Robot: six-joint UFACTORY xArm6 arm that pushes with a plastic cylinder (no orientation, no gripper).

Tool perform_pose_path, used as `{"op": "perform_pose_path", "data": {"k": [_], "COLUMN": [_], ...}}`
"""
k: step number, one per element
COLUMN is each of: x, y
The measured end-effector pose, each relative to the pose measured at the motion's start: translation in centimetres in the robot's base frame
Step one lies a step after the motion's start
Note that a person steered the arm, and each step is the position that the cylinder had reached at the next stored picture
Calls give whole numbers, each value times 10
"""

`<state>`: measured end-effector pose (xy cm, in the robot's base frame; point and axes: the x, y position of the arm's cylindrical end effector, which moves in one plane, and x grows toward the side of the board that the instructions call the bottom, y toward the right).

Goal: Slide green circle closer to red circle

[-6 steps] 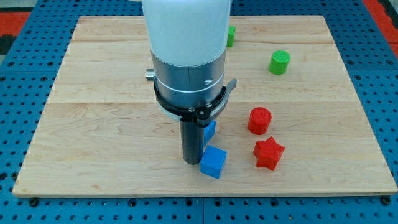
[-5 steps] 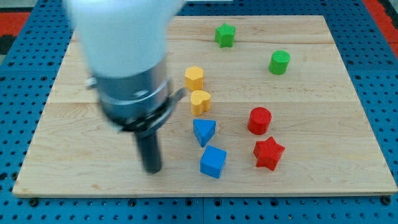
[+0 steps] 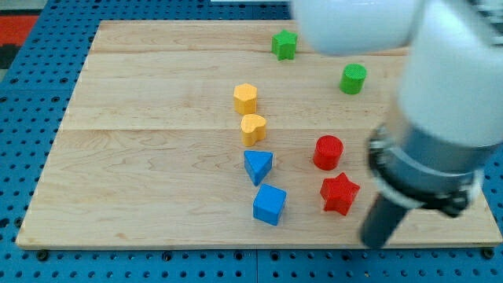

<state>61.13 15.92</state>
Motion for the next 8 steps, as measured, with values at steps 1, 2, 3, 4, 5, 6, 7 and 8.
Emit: {"op": "perform_pose_path", "data": {"k": [1,2,3,4,5,6,7,8], "x": [-31,-122,-226,-271,-287,-229,-221,-242], "y": [21,32,52,57,50,-20,-27,-15]}}
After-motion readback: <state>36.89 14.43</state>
